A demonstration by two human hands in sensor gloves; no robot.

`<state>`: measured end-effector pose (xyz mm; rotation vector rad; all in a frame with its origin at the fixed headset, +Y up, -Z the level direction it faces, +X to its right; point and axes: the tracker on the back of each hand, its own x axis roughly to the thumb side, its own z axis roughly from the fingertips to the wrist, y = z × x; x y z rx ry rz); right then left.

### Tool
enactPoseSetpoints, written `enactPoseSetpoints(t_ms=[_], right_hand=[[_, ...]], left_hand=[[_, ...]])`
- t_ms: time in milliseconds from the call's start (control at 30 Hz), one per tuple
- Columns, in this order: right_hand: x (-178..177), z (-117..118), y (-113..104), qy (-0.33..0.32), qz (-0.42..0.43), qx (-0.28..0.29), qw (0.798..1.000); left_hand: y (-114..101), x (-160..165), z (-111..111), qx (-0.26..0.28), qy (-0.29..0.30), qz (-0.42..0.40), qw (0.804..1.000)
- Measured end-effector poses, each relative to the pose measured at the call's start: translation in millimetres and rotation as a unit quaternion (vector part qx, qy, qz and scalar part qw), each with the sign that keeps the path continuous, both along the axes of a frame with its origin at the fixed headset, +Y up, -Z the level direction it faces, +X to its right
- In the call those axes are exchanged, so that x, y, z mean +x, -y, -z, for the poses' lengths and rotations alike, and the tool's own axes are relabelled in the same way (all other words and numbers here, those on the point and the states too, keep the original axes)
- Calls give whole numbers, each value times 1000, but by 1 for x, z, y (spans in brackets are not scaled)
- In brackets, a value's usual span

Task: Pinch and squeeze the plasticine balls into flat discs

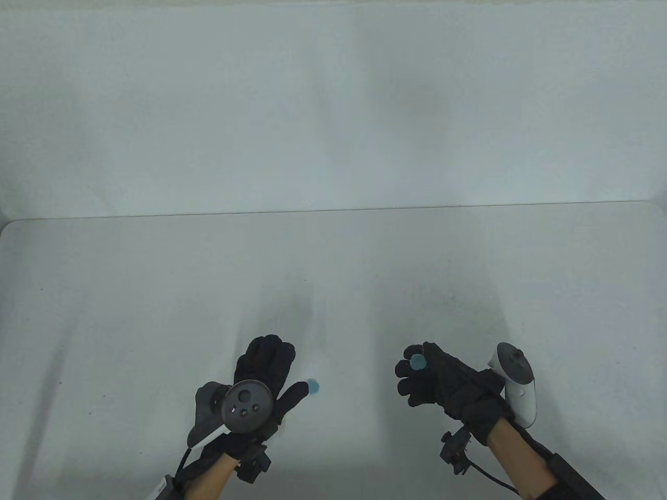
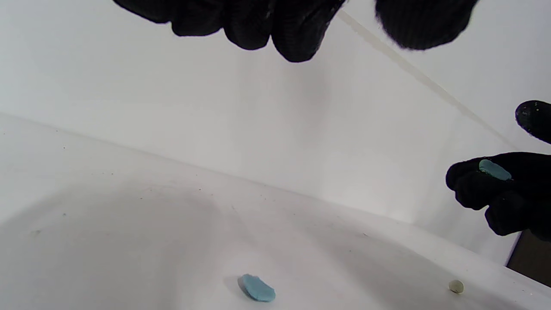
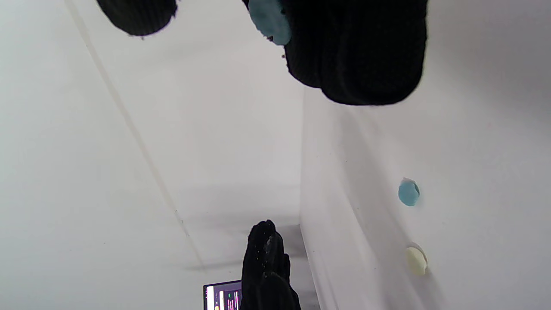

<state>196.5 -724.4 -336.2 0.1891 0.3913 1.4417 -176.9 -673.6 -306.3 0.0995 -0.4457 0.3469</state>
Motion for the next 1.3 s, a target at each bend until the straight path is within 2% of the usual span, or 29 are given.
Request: enactPoseSetpoints(t_ms=[300, 467, 733, 900, 1067, 1300], right_hand=[[3, 0, -7, 28, -45, 19, 998], [1, -2, -14, 39, -113, 53, 991], [-10, -3, -27, 34, -199, 73, 977], [-26, 2, -36, 17, -267, 88, 960], [-49, 12, -44, 26, -295, 113, 948], [-85, 25, -36, 26, -335, 131, 933]], left_hand=[[-1, 0, 0, 1, 1, -2, 1000], [-3, 0, -1, 7, 1, -6, 1000], [-3, -2, -1, 8, -3, -13, 1000], [-4, -3, -1, 14, -4, -14, 1000], [-4, -4, -1, 15, -5, -13, 1000], [-5, -5, -1, 18, -6, -18, 1000]])
